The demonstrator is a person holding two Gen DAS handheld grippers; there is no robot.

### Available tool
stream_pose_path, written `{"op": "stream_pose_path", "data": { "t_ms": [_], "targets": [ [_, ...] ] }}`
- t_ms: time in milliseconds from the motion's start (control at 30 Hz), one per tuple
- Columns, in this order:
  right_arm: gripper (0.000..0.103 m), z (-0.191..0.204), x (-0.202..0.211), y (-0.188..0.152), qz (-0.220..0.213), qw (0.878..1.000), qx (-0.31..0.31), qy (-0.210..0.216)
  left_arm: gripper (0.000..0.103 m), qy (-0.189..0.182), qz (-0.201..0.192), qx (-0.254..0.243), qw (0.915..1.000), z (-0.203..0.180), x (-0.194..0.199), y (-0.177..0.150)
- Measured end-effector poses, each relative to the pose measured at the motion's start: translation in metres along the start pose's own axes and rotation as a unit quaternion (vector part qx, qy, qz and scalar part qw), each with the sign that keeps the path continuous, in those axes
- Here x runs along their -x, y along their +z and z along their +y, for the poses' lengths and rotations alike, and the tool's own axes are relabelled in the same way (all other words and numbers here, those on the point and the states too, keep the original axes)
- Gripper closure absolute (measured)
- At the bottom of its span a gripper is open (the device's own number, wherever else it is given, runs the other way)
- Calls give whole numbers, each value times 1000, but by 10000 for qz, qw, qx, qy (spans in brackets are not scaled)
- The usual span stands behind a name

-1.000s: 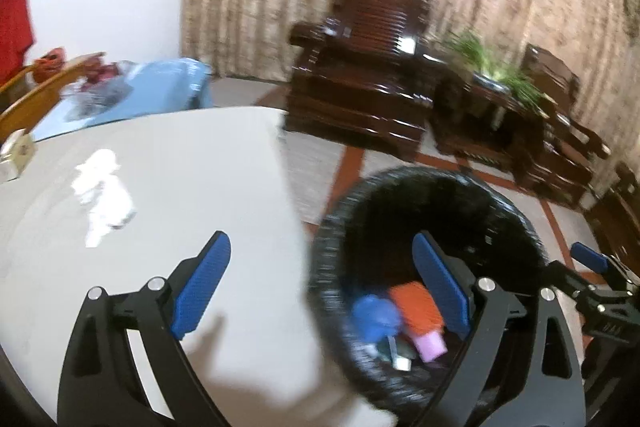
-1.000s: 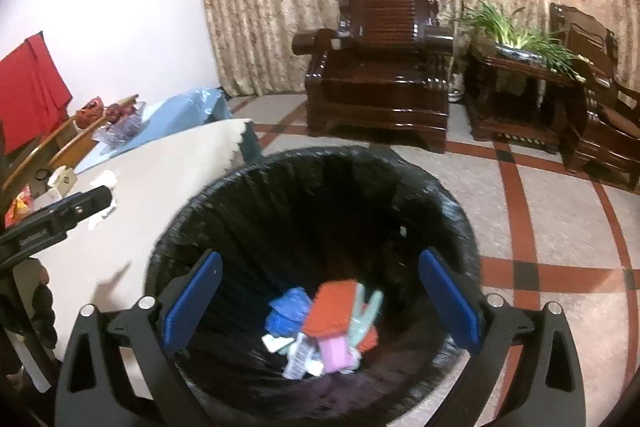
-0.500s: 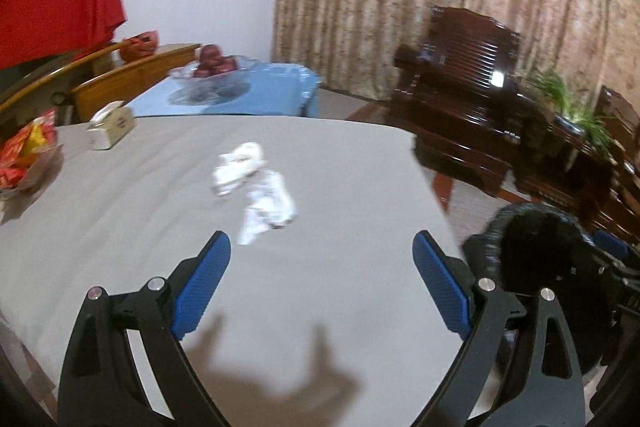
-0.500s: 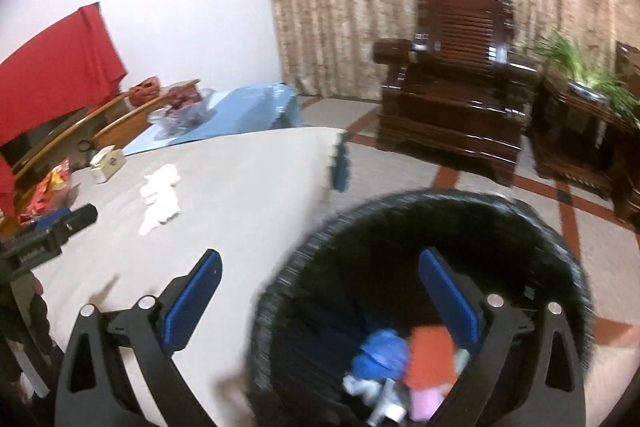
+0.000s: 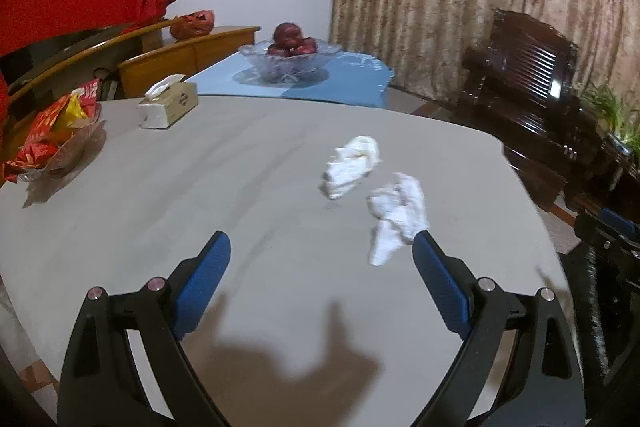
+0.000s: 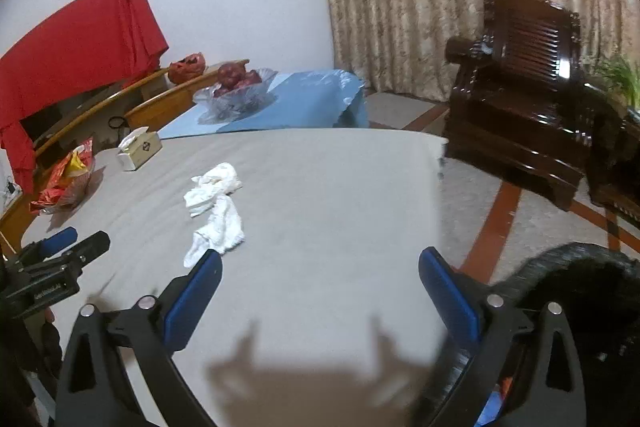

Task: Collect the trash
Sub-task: 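Move both tools back over the table toward the two white tissues, then grasp one white tissue with the left gripper while the right gripper grasps the other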

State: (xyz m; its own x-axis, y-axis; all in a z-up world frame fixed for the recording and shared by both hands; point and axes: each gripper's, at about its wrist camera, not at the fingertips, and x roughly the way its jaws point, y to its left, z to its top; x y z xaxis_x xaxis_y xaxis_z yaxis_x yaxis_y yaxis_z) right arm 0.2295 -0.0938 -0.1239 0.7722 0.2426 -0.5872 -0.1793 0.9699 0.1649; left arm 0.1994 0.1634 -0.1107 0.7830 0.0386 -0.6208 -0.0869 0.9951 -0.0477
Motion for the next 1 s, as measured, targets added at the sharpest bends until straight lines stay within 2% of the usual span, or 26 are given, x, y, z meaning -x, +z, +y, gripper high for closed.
{"op": "stream_pose_path", "data": {
  "t_ms": [367, 700, 767, 833, 900, 1000],
  "targets": [
    [6, 63, -87, 3, 485, 9978, 398, 196, 13, 135, 283, 86, 9995, 37, -48, -2],
    [8, 84, -136, -2, 905, 9943, 457, 314, 13, 191, 443, 243, 9985, 60, -74, -6],
    [14, 85, -142, -3, 1008, 9933, 456, 339, 13, 192, 461, 219, 9985, 61, -79, -6],
    [24, 85, -150, -3, 1163, 9913, 434, 438, 13, 182, 486, 205, 9984, 61, -84, -5],
    [31, 86, -153, -3, 1224, 9903, 483, 436, 13, 177, 507, 202, 9984, 60, -86, -5],
    [55, 89, -153, -2, 1227, 9894, 629, 454, 13, 152, 542, 188, 9982, 56, -92, -3]
  ]
}}
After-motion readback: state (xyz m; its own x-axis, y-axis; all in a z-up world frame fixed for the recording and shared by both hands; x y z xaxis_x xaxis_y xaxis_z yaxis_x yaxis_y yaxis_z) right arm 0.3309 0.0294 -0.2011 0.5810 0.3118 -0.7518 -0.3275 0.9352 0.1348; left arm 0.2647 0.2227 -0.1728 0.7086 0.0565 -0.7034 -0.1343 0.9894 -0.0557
